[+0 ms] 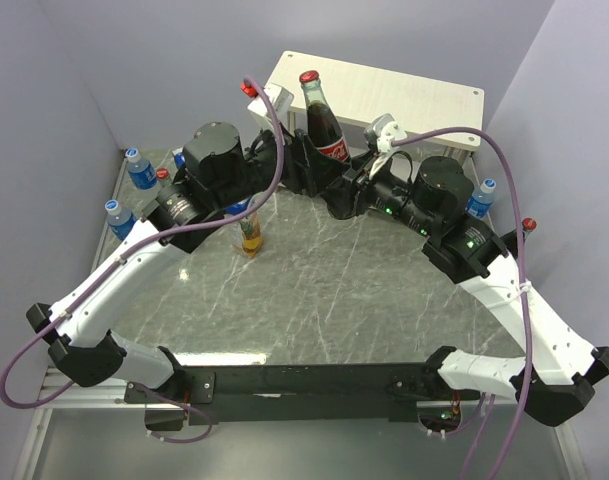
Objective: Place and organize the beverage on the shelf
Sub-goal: Adjust the drink.
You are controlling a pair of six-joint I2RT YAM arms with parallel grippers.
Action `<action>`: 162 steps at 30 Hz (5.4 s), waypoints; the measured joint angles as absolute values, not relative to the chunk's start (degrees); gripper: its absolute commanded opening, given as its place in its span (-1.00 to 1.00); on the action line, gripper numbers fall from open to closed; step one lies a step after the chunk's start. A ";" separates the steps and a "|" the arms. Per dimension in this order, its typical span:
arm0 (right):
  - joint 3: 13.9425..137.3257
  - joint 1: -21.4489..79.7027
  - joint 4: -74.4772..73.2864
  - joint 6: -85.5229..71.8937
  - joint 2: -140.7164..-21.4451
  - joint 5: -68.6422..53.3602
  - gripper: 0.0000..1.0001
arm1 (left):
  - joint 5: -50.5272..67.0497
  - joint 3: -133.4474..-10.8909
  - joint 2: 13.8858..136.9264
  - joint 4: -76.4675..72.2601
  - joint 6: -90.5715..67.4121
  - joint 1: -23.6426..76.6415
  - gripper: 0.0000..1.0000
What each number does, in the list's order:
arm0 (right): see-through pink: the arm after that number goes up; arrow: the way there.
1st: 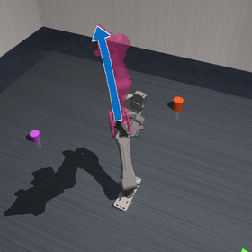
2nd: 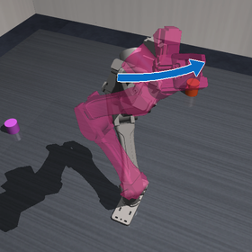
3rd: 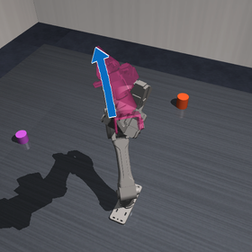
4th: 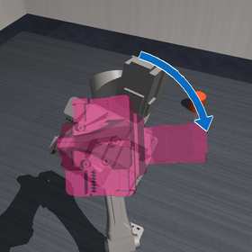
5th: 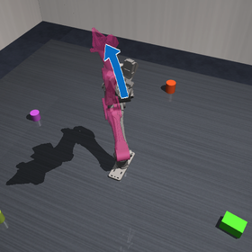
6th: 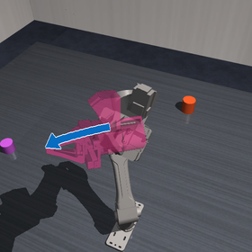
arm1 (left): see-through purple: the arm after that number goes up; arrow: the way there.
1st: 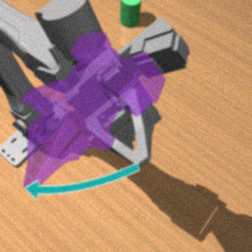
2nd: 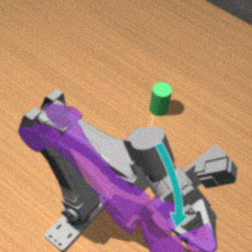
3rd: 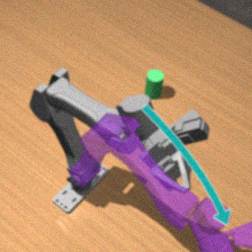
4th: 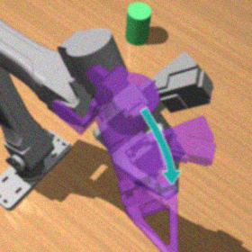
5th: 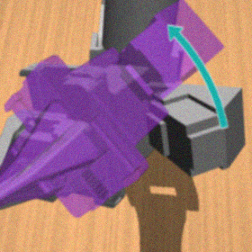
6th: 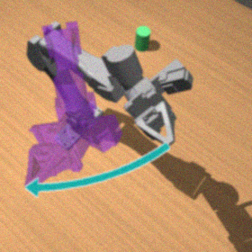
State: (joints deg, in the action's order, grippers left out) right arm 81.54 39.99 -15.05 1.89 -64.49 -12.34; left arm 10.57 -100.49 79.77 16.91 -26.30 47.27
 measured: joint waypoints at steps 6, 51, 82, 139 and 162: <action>80.93 39.92 -14.83 1.28 -64.05 -12.69 -1.00 | 10.52 -99.92 79.77 16.53 -26.85 47.40 -0.58; 57.10 25.96 -0.43 -26.98 -57.36 -39.13 -1.00 | 13.61 -84.84 73.54 -0.60 -32.62 47.99 0.54; 51.92 24.43 10.96 -35.90 -55.90 -46.44 -1.00 | 0.21 -88.88 76.55 12.47 -33.95 44.51 0.83; 58.17 27.66 9.78 -24.60 -64.60 -45.12 0.69 | 13.45 -90.85 81.91 12.08 -32.23 42.98 -0.99; 61.30 28.40 4.60 -21.61 -66.28 -43.64 -1.00 | 13.67 -90.50 81.78 11.68 -31.11 43.09 -0.52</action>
State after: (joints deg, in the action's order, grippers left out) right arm 61.30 28.40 4.60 -21.61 -66.28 -43.64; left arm 13.67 -90.50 81.78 11.68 -31.11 43.09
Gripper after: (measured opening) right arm 0.674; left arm 0.371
